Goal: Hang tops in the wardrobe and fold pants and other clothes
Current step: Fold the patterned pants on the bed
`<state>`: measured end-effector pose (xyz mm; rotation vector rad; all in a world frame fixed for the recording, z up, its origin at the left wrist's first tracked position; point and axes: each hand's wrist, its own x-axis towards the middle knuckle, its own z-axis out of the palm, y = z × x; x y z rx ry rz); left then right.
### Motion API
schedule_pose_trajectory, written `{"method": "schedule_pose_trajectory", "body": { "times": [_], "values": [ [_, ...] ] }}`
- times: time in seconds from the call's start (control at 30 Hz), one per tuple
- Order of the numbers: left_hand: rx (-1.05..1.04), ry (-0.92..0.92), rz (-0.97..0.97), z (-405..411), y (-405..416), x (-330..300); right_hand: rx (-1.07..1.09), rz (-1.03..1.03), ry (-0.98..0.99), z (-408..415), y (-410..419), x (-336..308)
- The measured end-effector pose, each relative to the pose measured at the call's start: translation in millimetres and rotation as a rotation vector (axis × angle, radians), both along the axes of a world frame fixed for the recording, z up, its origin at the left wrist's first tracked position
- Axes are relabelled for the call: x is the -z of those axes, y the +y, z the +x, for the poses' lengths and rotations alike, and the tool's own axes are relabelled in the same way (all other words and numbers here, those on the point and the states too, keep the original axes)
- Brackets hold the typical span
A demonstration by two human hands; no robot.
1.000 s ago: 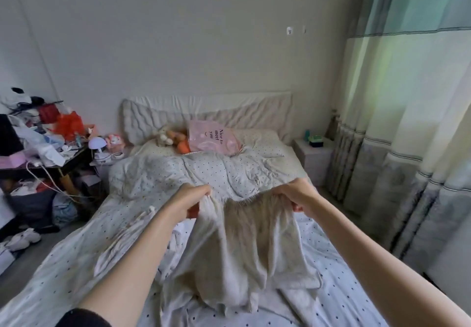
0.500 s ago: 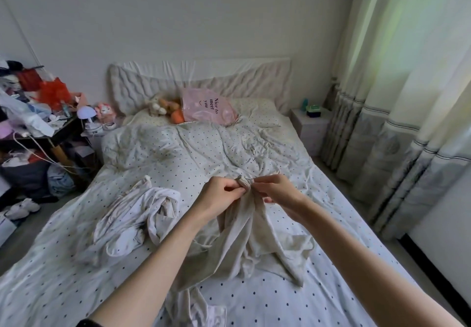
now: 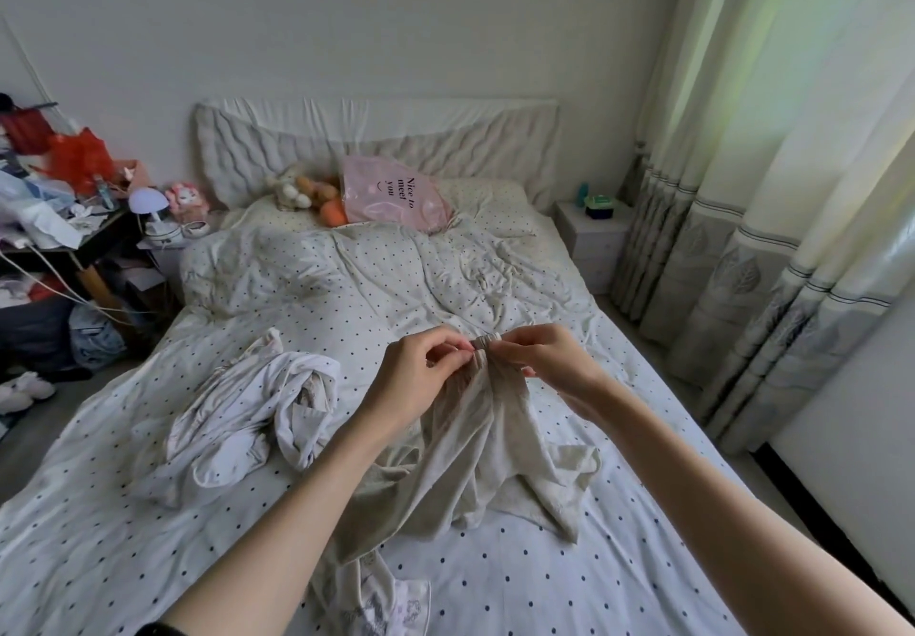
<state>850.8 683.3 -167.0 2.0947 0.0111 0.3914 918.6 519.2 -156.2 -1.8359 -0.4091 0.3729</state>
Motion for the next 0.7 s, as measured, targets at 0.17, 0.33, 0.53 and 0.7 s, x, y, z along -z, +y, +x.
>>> {"method": "schedule_pose_trajectory", "body": {
  "times": [0.17, 0.33, 0.53, 0.7],
  "values": [
    [-0.045, -0.004, 0.002, 0.5, -0.7, 6.6, -0.043, -0.025, -0.033, -3.7, 3.8, 0.1],
    [-0.026, -0.021, 0.068, 0.2, 0.2, 18.8, -0.101, -0.018, 0.034, -7.0, -0.5, 3.2],
    [-0.093, -0.073, 0.031, -1.1, -1.5, 26.2, -0.11, 0.05, 0.102, -9.3, -2.1, 4.6],
    [-0.066, 0.004, 0.042, -2.6, -1.3, 24.3, -0.045, -0.083, -0.031, -11.7, -3.4, 10.3]
  ]
}}
